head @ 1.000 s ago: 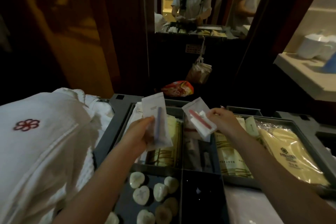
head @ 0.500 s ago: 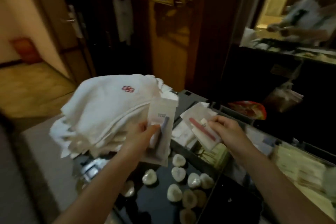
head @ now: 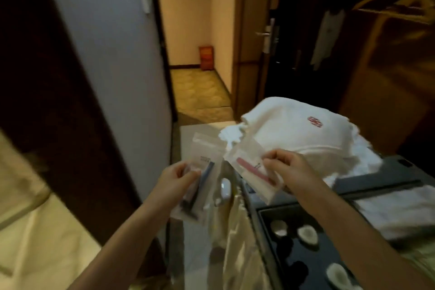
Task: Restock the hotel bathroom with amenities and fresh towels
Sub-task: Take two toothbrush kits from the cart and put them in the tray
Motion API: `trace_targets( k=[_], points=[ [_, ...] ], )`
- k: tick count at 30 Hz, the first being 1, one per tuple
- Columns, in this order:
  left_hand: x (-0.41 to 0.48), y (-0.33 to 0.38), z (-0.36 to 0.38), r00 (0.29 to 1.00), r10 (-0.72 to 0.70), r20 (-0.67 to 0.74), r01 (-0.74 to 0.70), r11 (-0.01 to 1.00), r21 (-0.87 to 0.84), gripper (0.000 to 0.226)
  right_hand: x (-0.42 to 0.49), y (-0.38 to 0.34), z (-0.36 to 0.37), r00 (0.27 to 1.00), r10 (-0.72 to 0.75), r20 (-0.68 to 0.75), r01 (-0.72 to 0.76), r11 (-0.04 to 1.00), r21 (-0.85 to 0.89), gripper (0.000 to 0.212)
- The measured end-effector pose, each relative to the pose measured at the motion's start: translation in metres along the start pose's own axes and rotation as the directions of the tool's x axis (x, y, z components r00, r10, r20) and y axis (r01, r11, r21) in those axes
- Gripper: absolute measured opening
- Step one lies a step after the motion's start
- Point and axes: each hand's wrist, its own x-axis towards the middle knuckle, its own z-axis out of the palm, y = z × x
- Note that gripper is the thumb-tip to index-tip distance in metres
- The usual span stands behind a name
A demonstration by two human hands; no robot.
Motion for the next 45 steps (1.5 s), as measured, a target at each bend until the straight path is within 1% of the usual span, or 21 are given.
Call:
trace_targets(
  k=[4,7,9,11,13,15,18,20,23,26,29,31,34,36,38,40,41,43,45],
  points=[
    [-0.021,-0.015,-0.073,0.986,-0.056,-0.158,0.046,0.997,-0.066,0.01,0.015,-0.02,0.077,0.982,-0.026,0.185,0.036,0.998,-0.055,0.014],
    [-0.04,-0.032,-0.131,0.95,-0.078,-0.302,0.051,0.994,-0.095,0.007,0.02,-0.036,0.147,0.956,-0.043,0.289,0.074,0.993,-0.094,0.014],
    [-0.052,-0.044,-0.173,0.923,-0.096,-0.374,0.062,0.993,-0.102,0.008,0.02,-0.046,0.195,0.93,-0.065,0.363,0.11,0.988,-0.108,0.014],
    [-0.063,-0.058,-0.218,0.904,-0.111,-0.413,0.066,0.99,-0.122,0.013,0.018,-0.055,0.242,0.89,-0.096,0.446,0.153,0.984,-0.094,0.013],
    [-0.072,-0.075,-0.263,0.871,-0.148,-0.468,0.076,0.982,-0.171,0.01,0.015,-0.06,0.29,0.848,-0.114,0.518,0.178,0.981,-0.076,0.012],
    [-0.079,-0.091,-0.303,0.83,-0.163,-0.533,0.056,0.976,-0.211,0.008,0.012,-0.064,0.335,0.816,-0.136,0.562,0.216,0.973,-0.079,0.012],
    [-0.085,-0.113,-0.359,0.791,-0.156,-0.591,0.019,0.973,-0.231,0.012,0.009,-0.071,0.403,0.757,-0.159,0.633,0.256,0.965,-0.064,0.012],
    [-0.092,-0.123,-0.39,0.77,-0.177,-0.613,0.037,0.972,-0.234,0.017,0.005,-0.075,0.445,0.734,-0.163,0.659,0.247,0.968,-0.035,0.012],
    [-0.103,-0.137,-0.435,0.741,-0.177,-0.647,0.016,0.969,-0.247,0.019,-0.002,-0.083,0.507,0.7,-0.18,0.691,0.215,0.976,0.036,0.012],
    [-0.116,-0.149,-0.471,0.681,-0.22,-0.698,0.01,0.957,-0.291,0.013,-0.007,-0.09,0.563,0.641,-0.187,0.745,0.173,0.98,0.098,0.018],
    [-0.125,-0.162,-0.505,0.616,-0.268,-0.74,-0.009,0.938,-0.347,0.012,-0.01,-0.095,0.615,0.556,-0.156,0.817,0.137,0.986,0.095,0.015],
    [-0.127,-0.171,-0.527,0.558,-0.315,-0.768,-0.018,0.92,-0.391,0.013,-0.01,-0.099,0.65,0.497,-0.133,0.858,0.129,0.989,0.079,0.012],
    [-0.126,-0.181,-0.559,0.457,-0.375,-0.807,-0.032,0.899,-0.436,0.014,-0.009,-0.107,0.703,0.444,-0.14,0.885,0.13,0.987,0.091,0.014],
    [-0.122,-0.187,-0.577,0.399,-0.399,-0.826,-0.049,0.89,-0.454,0.013,-0.006,-0.113,0.736,0.403,-0.145,0.904,0.104,0.988,0.113,0.017],
    [-0.119,-0.188,-0.595,0.352,-0.424,-0.835,-0.106,0.868,-0.485,0.013,-0.002,-0.122,0.767,0.352,-0.129,0.927,0.052,0.992,0.118,0.016],
    [-0.115,-0.188,-0.614,0.321,-0.444,-0.837,-0.195,0.833,-0.517,0.013,0.002,-0.132,0.799,0.296,-0.104,0.95,-0.004,0.994,0.111,0.013],
    [-0.114,-0.189,-0.623,0.292,-0.457,-0.84,-0.227,0.82,-0.525,0.013,0.002,-0.137,0.814,0.268,-0.094,0.959,-0.022,0.994,0.104,0.012],
    [-0.113,-0.194,-0.641,0.218,-0.46,-0.861,-0.248,0.827,-0.505,0.013,-0.002,-0.144,0.844,0.199,-0.081,0.977,-0.038,0.995,0.091,0.012],
    [-0.116,-0.2,-0.659,0.178,-0.453,-0.873,-0.253,0.836,-0.486,0.018,-0.009,-0.147,0.87,0.14,-0.055,0.989,-0.052,0.997,0.063,0.011]
  ],
)
